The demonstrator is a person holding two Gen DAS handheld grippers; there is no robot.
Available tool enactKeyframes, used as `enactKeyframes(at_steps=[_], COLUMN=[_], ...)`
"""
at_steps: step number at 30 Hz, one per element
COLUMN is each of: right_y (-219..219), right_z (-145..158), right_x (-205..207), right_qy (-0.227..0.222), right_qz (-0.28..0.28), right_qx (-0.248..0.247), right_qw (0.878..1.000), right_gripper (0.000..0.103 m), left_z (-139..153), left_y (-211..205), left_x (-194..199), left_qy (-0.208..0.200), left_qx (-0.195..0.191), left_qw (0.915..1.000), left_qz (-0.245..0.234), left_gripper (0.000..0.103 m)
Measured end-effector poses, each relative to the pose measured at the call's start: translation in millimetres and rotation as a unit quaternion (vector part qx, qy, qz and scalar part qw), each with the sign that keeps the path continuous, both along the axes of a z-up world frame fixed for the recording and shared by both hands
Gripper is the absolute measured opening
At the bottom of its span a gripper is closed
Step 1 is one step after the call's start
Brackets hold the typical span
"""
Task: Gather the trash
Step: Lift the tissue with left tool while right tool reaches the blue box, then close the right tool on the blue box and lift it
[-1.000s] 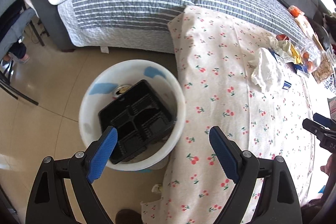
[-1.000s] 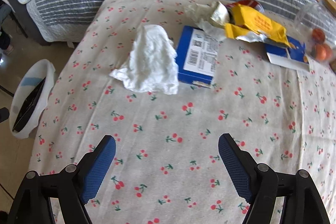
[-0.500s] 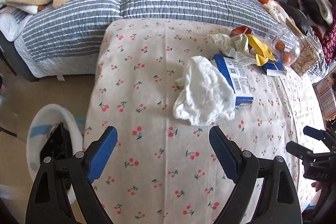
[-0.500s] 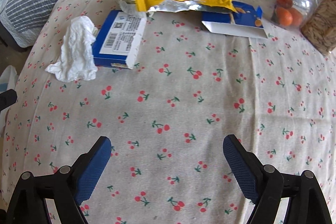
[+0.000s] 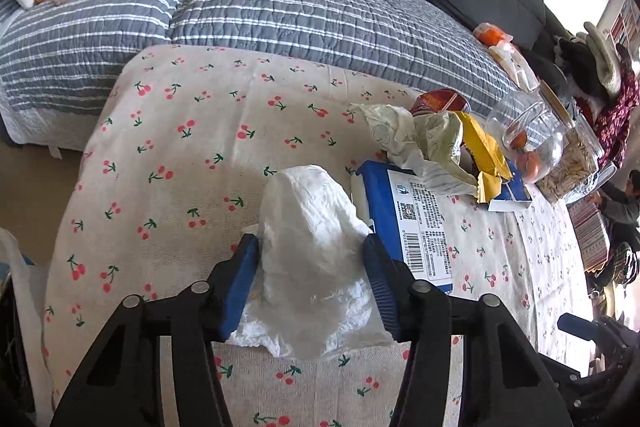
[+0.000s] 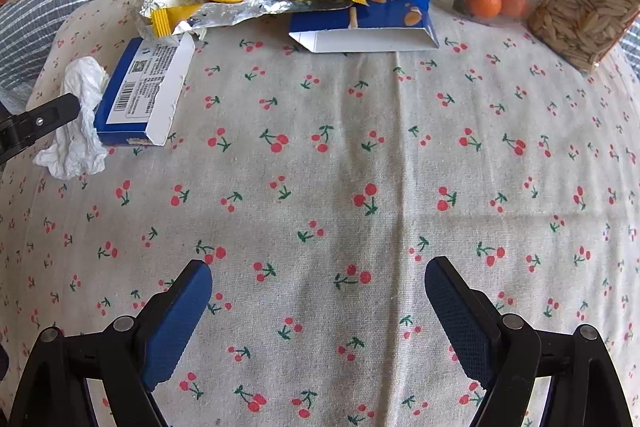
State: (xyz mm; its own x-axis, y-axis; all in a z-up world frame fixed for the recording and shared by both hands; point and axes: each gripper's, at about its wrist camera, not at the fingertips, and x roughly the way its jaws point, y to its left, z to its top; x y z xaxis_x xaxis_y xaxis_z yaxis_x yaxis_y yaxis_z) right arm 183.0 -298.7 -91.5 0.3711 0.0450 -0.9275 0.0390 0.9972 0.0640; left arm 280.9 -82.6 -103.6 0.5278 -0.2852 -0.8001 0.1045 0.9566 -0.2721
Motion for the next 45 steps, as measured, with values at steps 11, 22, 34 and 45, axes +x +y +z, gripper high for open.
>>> enactKeyframes(at_steps=[11,22,34,45], right_y=[-2,30,106,109], right_z=[-4,4,-15,-14], right_x=[7,32,72,79], right_qy=[0.002,-0.034,-0.042,-0.06], right_qz=[-0.001,-0.01,0.016,-0.007], right_qx=[-0.004,0.026,0.064,0.089], right_qw=[1.0,0.999,0.997,0.994], right_gripper=[0.09,0.09,0.09,0.089], left_z=[3,38,40,39], left_y=[7,48,113,126], left_x=[-1,-37,-53,-55], left_qy=[0.0,-0.025,-0.005,0.016], left_qx=[0.0,0.038,0.036,-0.022], left_qw=[1.0,0.999,0.9985,0.999], left_qz=[-0.01,0.006,0.04,0.034], left_gripper=[0.012,0.012,0.012,0.012])
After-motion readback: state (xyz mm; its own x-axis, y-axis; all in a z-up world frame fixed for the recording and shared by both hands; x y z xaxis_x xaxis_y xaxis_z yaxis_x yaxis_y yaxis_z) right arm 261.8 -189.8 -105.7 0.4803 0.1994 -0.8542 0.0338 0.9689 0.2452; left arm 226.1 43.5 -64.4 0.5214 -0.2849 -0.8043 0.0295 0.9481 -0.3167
